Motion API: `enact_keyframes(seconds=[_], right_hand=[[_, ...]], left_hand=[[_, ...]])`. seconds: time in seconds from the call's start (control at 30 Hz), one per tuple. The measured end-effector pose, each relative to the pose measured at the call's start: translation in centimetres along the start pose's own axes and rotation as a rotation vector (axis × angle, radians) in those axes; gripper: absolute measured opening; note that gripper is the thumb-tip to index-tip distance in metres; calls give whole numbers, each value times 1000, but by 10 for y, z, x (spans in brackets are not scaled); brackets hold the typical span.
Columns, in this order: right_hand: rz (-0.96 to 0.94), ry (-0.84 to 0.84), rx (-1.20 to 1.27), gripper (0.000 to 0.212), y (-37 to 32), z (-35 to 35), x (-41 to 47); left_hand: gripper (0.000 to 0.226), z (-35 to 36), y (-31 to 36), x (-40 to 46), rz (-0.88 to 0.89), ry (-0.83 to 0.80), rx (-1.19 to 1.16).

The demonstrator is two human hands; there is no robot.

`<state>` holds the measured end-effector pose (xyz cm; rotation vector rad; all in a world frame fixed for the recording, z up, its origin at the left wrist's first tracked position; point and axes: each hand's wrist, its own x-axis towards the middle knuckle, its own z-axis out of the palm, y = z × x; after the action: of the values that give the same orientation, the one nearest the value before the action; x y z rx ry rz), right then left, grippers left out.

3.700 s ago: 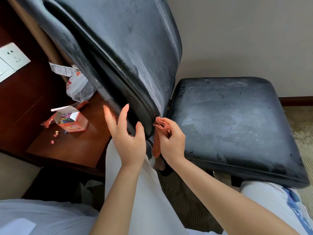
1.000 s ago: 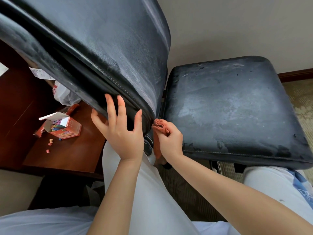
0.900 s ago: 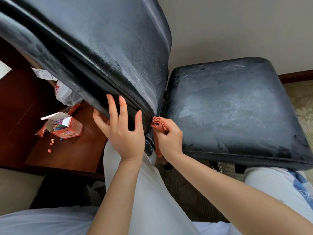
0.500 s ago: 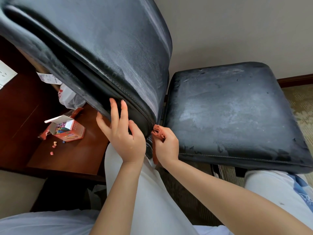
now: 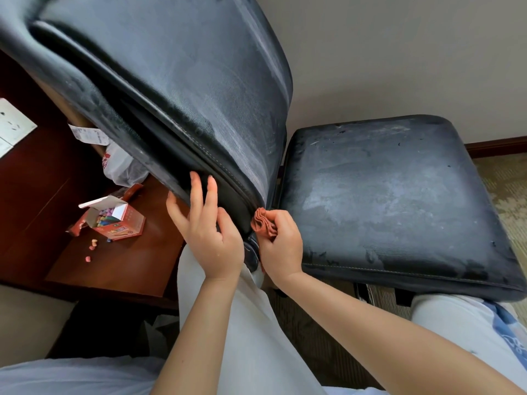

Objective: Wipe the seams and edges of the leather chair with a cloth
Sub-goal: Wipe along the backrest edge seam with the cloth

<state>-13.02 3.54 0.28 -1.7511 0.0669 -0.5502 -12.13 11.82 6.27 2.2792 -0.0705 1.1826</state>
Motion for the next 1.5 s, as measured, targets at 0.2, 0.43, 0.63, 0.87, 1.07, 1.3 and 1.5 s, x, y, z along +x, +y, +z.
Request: enact_keyframes(seconds=[0.2,0.43,0.63,0.87,1.07,1.3,1.5], right_hand=[[45,-21,-117,5,4,1,1],[90,34,10,9,-5,5,0],[129,11,-45,8,3,5,5],[307,-118,-135,17,19,14,-5],[260,8,20,14,7,11,-5],[-47,57,26,14,2,11,-7],[-455,-99,-492,33,36,-1,-7]], left_hand=[[47,-1,-4,-7,-19,-20,-19],[43,0,1,-7,-35,-3,-34],[42,0,0,-7,-41,-13,-47],[39,-2,1,-7,-49,-25,-86],[42,-2,-5,-11,-88,-117,-120],[45,-5,-12,-14,-97,-153,-122],[44,-6,-12,-14,-114,-155,-127]])
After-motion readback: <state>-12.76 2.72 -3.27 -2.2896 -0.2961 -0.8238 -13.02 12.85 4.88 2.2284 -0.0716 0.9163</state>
